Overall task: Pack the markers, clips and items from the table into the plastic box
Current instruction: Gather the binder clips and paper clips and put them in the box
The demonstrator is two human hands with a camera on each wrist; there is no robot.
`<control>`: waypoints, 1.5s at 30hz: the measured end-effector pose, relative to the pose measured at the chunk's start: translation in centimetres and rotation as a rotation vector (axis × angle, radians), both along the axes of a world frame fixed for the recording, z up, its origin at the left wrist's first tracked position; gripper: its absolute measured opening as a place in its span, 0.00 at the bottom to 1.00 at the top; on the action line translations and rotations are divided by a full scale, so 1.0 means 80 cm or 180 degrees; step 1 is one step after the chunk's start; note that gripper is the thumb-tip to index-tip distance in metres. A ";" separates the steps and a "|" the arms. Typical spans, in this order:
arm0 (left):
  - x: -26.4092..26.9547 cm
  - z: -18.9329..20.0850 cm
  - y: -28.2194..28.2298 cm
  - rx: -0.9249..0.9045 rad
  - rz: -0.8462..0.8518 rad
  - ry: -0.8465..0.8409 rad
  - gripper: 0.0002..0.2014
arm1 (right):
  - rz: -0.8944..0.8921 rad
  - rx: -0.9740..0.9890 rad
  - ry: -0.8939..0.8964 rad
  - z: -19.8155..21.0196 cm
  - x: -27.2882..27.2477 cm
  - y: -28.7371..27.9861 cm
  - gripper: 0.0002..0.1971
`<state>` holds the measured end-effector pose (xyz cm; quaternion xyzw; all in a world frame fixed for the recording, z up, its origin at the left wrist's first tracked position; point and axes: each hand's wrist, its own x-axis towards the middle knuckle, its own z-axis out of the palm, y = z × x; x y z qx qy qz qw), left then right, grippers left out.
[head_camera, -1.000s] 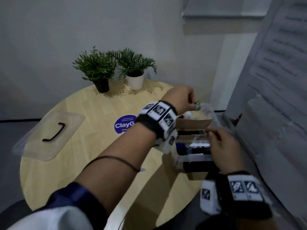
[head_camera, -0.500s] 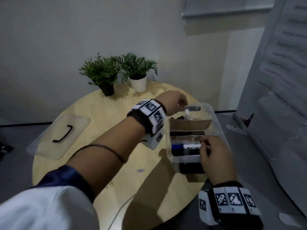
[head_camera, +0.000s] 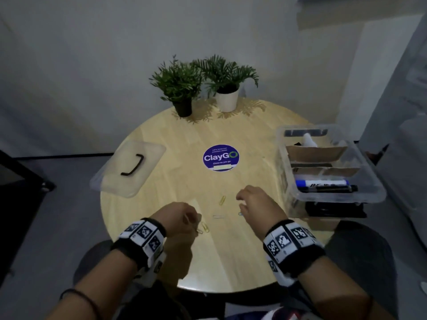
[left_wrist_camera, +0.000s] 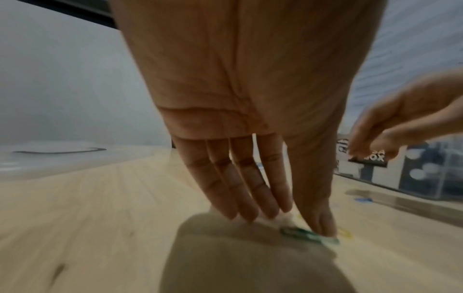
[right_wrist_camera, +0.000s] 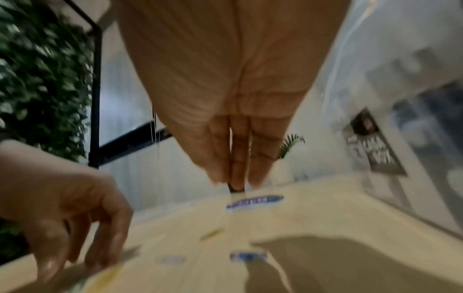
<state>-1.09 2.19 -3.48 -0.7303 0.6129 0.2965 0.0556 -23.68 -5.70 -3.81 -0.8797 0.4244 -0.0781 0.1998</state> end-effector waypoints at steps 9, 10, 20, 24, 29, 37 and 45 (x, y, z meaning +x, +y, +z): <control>0.005 -0.022 0.008 -0.0079 -0.0241 0.0313 0.04 | -0.0233 0.1053 0.0910 -0.030 0.010 -0.017 0.13; 0.006 -0.023 0.009 -0.0081 -0.0274 0.0341 0.03 | -0.0212 0.1035 0.0955 -0.029 0.009 -0.016 0.16; -0.007 -0.025 0.002 -0.0428 -0.0291 0.0579 0.09 | 0.0091 0.0973 0.0090 -0.032 0.053 0.004 0.12; -0.002 -0.027 -0.004 -0.0306 -0.0280 0.0540 0.03 | 0.0103 0.0624 0.0376 -0.036 0.064 0.002 0.07; -0.008 -0.023 -0.009 -0.0246 -0.0382 0.0461 0.05 | 0.0287 0.0584 0.0387 -0.041 0.066 0.003 0.02; -0.014 -0.022 -0.002 -0.0240 -0.0467 0.0324 0.05 | 0.0253 0.0407 0.0296 -0.016 0.057 -0.027 0.07; -0.012 -0.022 -0.004 -0.0165 -0.0210 0.0494 0.04 | 0.0547 0.0537 0.0947 -0.017 0.079 -0.068 0.09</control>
